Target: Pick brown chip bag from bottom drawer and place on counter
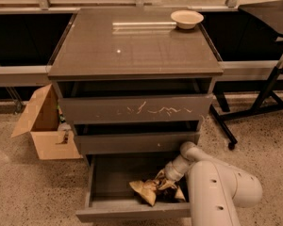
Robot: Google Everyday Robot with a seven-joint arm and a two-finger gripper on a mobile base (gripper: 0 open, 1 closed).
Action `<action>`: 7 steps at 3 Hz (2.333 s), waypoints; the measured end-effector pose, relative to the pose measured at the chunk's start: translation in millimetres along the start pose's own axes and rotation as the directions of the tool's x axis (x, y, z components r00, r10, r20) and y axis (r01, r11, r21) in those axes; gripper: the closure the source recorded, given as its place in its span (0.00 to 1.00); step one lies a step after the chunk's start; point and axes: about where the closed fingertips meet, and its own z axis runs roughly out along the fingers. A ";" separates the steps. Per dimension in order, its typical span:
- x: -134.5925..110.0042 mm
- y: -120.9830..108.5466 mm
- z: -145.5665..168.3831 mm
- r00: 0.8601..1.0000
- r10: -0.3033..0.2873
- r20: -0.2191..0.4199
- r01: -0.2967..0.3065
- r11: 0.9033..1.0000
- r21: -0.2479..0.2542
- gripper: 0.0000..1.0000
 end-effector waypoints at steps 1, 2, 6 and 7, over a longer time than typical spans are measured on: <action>-18.6 -1.0 -15.9 0.996 -0.067 0.055 0.065 0.997 0.038 0.96; -52.4 6.8 -69.6 0.981 -0.178 0.079 0.165 0.975 0.150 1.00; -145.6 67.1 -190.2 0.965 -0.261 -0.023 0.255 0.915 0.314 1.00; -166.1 81.9 -214.1 0.961 -0.271 -0.050 0.272 0.904 0.330 1.00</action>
Offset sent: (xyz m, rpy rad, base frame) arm -0.0600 -0.0084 0.2273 0.2790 -0.3197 0.1034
